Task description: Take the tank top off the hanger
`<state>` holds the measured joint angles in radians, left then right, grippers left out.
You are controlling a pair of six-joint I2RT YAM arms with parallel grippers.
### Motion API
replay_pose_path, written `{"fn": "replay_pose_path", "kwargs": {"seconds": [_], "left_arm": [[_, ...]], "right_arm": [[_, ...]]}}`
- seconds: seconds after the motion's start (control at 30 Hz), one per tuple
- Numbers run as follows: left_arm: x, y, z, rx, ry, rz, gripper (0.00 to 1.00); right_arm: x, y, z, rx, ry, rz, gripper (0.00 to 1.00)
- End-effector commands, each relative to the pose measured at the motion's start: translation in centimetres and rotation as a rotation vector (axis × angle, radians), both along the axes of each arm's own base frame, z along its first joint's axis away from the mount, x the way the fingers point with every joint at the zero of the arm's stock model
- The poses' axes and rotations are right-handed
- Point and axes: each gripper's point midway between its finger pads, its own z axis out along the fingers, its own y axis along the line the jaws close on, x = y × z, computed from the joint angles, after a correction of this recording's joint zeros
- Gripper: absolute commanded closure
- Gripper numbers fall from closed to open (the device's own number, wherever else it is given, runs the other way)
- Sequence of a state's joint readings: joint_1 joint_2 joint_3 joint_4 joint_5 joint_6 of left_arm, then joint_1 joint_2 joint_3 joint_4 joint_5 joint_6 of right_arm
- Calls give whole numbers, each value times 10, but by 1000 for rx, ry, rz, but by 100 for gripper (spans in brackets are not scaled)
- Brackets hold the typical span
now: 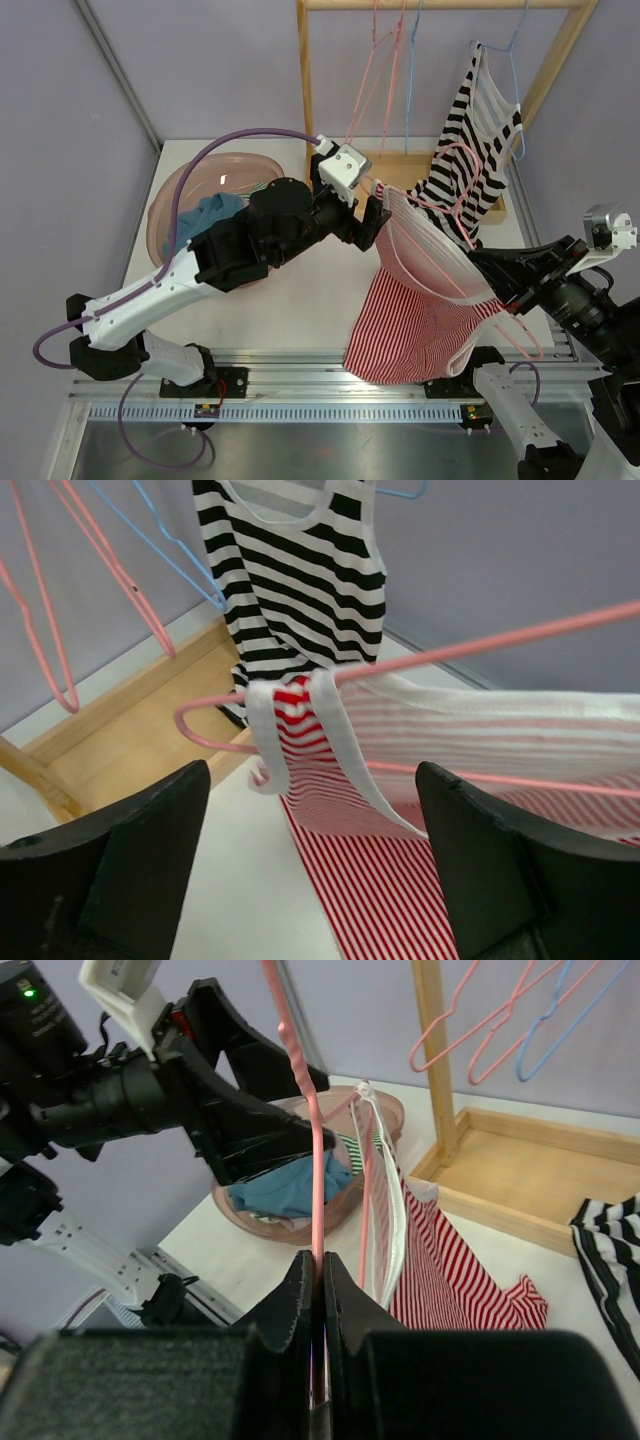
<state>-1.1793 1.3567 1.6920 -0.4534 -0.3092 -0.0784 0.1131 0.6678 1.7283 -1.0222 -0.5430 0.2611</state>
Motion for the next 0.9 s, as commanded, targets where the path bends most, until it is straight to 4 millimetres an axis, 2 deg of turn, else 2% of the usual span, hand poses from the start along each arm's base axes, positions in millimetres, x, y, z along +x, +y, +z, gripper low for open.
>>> {"fn": "replay_pose_path", "kwargs": {"seconds": [0.0,0.07,0.13,0.2,0.33,0.4,0.5,0.6,0.7,0.73,0.83,0.87], "left_arm": [[11,15,28,-72,-74,91,19],[16,16,24,-59,-75,118,23],[17,15,20,-45,-74,123,24],[20,12,12,-27,-67,131,30],[21,7,3,-19,-53,131,32],[21,6,-1,-18,-47,126,30],[19,4,0,-32,-42,115,21],[17,0,-1,-40,-36,97,21],[17,-3,-3,-40,-31,92,33],[18,-4,-5,-37,-30,96,47],[20,-4,-10,-24,-27,105,70],[20,-4,-12,-21,-26,108,71]], "right_arm": [[-22,14,19,43,-53,109,100],[-28,15,24,50,-73,120,100],[-33,14,28,55,-95,121,100],[-37,16,32,63,-111,136,100],[-29,16,30,68,-107,126,100],[-24,13,28,75,-107,102,100],[-14,11,21,80,-103,80,100],[-14,11,24,100,-124,77,100],[-17,11,29,117,-145,75,100],[-17,10,29,117,-149,70,100],[-18,5,32,120,-163,34,100],[-18,4,33,121,-170,26,100]]}}
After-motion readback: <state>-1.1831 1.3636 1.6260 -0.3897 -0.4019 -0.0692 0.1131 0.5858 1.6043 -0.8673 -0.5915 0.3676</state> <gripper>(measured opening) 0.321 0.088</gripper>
